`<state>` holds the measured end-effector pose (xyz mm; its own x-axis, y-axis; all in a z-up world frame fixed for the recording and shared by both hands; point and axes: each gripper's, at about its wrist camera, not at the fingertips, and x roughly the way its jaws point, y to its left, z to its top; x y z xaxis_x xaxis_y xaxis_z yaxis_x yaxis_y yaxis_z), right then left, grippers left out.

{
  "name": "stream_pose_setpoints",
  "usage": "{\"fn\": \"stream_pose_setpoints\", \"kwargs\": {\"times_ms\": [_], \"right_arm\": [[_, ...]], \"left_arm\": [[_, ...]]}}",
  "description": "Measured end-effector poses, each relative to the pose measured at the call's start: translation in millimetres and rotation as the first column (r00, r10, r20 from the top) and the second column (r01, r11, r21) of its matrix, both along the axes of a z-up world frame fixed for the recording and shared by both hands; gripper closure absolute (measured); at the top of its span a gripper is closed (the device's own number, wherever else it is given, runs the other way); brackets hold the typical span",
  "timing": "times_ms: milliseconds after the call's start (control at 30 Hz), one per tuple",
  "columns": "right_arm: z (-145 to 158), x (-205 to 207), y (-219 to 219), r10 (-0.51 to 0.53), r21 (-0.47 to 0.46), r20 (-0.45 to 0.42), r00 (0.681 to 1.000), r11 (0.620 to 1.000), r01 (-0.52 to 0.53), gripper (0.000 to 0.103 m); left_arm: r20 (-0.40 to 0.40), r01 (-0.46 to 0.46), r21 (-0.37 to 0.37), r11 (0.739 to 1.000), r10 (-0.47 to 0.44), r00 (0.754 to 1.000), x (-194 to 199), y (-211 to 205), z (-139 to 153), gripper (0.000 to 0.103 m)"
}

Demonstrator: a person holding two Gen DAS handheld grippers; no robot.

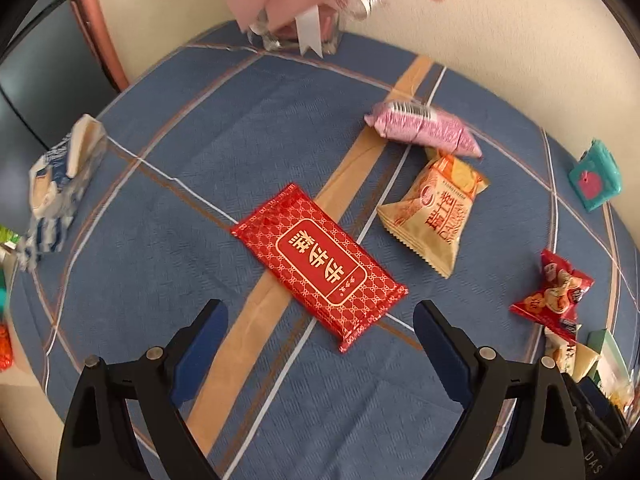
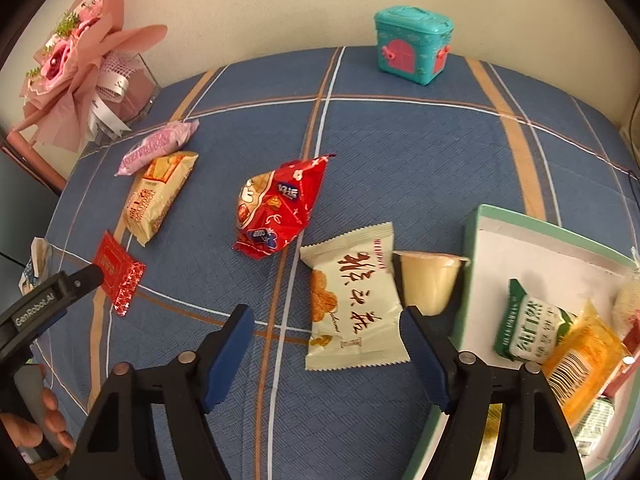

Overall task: Organize snacks
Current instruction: 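Move both tools back toward the red rectangular pack and white pastry pack, then grasp the red rectangular pack with the left tool while the right tool grasps the white pastry pack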

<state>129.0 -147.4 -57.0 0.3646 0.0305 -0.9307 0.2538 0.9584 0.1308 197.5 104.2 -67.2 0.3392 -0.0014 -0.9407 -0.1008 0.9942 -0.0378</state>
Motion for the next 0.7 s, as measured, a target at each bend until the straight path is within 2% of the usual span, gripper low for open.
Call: {"fn": "stream_pose_setpoints", "kwargs": {"times_ms": [133, 267, 567, 700], "right_arm": [[-6, 5, -3, -0.008, 0.006, -0.012, 1.0, 1.0, 0.008, 0.03], [-11, 9, -9, -0.022, 0.006, -0.029, 0.999, 1.0, 0.022, 0.033], [-18, 14, -17, -0.029, 0.012, -0.04, 0.999, 0.999, 0.03, 0.035], [-24, 16, -18, -0.033, 0.065, -0.054, 0.998, 0.997, 0.037, 0.039]], "left_arm": [[-0.02, 0.011, -0.011, 1.0, -0.011, 1.0, 13, 4, -8, 0.009], [-0.041, 0.006, -0.052, 0.999, -0.008, 0.999, 30, 8, -14, 0.009], [-0.089, -0.005, -0.007, 1.0, 0.004, 0.996, 61, 7, -34, 0.01], [-0.112, -0.034, -0.018, 0.999, 0.032, 0.993, 67, 11, -43, 0.012]]}}
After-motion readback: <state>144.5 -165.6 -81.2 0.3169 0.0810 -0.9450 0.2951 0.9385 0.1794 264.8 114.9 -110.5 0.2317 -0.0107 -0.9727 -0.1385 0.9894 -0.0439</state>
